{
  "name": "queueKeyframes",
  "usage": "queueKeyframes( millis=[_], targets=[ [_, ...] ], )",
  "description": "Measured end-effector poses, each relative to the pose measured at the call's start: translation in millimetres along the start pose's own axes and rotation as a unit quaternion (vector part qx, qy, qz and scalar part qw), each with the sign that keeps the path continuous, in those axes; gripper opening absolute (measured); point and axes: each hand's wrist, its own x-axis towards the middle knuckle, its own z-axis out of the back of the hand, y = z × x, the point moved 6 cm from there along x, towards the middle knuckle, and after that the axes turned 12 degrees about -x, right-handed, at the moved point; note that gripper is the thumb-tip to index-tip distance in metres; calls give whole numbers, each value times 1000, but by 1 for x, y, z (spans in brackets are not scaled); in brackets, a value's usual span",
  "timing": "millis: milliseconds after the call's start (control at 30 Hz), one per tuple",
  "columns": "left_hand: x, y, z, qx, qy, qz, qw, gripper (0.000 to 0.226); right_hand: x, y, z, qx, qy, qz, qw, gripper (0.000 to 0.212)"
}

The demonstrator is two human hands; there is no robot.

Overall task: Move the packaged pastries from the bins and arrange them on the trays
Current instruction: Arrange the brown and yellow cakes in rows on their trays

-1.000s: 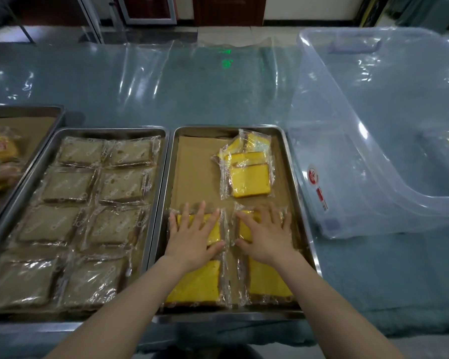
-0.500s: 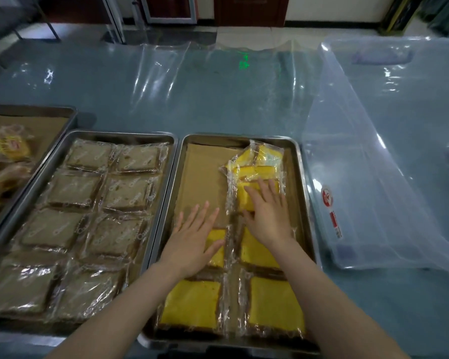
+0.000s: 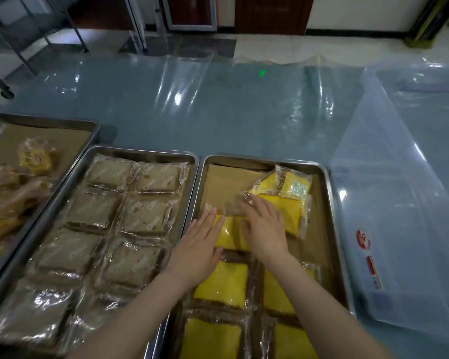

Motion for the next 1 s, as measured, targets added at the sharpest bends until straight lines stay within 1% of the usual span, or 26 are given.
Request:
queueKeyframes(
  millis=[67, 167, 233, 300, 333, 400, 500, 567, 633, 667, 733, 800, 867, 933, 1000],
  targets=[
    [10, -6, -9, -1, 19, -4, 1000, 66, -6, -27, -3, -16, 11, -18, 1000, 44],
    [21, -13, -31, -8, 65, 20, 998, 64, -24, -56, -5, -20, 19, -37, 999, 47],
    [24, -14, -44, 17, 86, 30, 996, 66, -39, -69, -10, -42, 53, -55, 996, 52],
    [24, -12, -51, 47, 87, 29, 995, 68, -52, -71, -15, -90, 85, -44, 991, 57],
    [24, -10, -52, 52, 85, 29, 995, 68, -57, -68, -16, -97, 95, -31, 990, 58],
    [23, -8, -54, 53, 82, 27, 995, 68, -61, -59, -16, -67, 104, -14, 992, 60],
    [23, -7, -54, 53, 79, 25, 995, 70, -57, -62, -10, -47, 81, -55, 994, 60],
    [22, -8, -54, 52, 79, 27, 995, 70, -57, -66, -12, -61, 110, -80, 989, 63],
    [21, -7, -53, 49, 78, 32, 995, 72, -58, -65, -16, -59, 146, -75, 985, 67],
    [20, -7, -53, 47, 77, 33, 995, 72, -58, -64, -14, -55, 150, -73, 984, 67],
    [20, -8, -50, 45, 71, 34, 996, 73, -52, -63, -4, -44, 117, -83, 989, 65],
    [22, -10, -43, 43, 59, 29, 997, 74, -36, -60, 12, -29, 52, -98, 993, 56],
    [26, -9, -34, 44, 47, 25, 998, 73, -10, -57, 21, -9, 7, -115, 993, 48],
    [30, -6, -23, 48, 28, 26, 998, 72, 21, -53, 22, -20, 12, -130, 991, 46],
    [36, 1, -8, 48, -2, 29, 998, 71, 49, -46, 12, -58, 65, -145, 986, 53]
  ],
)
